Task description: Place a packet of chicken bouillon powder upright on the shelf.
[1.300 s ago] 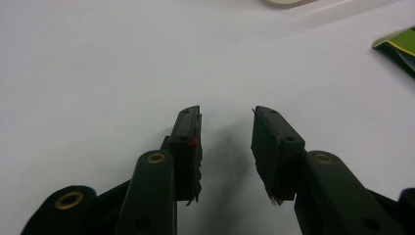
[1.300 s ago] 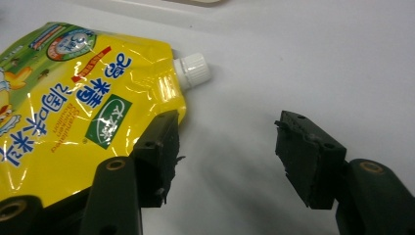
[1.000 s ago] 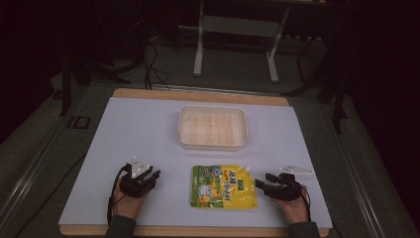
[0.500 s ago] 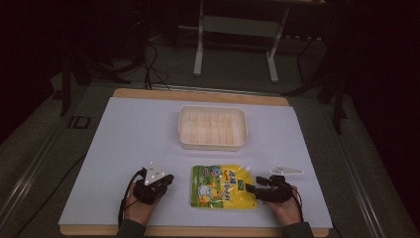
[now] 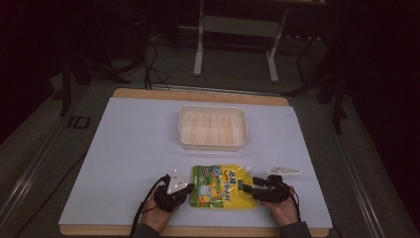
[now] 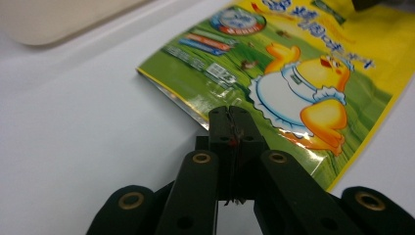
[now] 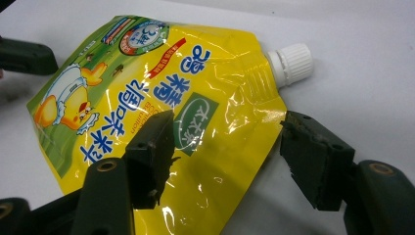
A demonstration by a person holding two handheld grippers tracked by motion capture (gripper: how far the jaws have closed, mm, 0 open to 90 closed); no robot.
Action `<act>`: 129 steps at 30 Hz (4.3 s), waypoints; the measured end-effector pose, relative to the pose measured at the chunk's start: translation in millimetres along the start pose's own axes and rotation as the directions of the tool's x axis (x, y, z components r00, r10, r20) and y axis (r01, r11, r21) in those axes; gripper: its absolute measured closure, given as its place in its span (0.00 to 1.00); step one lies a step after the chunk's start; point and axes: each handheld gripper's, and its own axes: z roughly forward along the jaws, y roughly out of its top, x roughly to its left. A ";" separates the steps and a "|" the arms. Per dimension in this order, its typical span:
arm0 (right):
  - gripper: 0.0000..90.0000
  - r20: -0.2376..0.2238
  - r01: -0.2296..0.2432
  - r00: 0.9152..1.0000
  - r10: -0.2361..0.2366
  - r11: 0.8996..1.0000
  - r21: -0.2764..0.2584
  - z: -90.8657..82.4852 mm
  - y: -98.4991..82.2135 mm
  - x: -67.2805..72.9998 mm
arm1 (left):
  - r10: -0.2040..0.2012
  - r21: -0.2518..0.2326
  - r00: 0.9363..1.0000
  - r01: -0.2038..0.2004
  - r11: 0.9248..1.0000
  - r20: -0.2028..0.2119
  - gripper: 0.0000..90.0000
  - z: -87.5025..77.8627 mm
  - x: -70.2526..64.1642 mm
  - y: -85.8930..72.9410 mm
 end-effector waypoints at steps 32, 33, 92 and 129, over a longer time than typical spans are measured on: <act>0.60 -0.198 -0.315 0.934 0.296 0.947 -0.069 -10.5 -1.8 -22.2 | 0.041 0.048 0.999 -0.039 0.998 -0.034 0.99 7.0 -3.8 -0.7; 0.61 -0.191 -0.307 0.938 0.290 0.949 -0.066 -10.8 -1.6 -21.6 | 0.041 0.047 0.999 -0.040 0.998 -0.035 0.99 7.0 -4.0 -0.7; 1.00 -0.203 -0.006 0.979 0.017 0.998 0.055 -11.6 89.3 61.8 | -0.012 -0.001 0.997 0.012 1.000 -0.079 0.81 -7.5 14.9 -4.1; 1.00 -0.249 0.097 0.964 -0.092 0.995 0.008 -20.4 126.7 110.5 | -0.131 -0.064 0.945 0.117 0.991 -0.298 0.64 -28.7 72.2 -16.8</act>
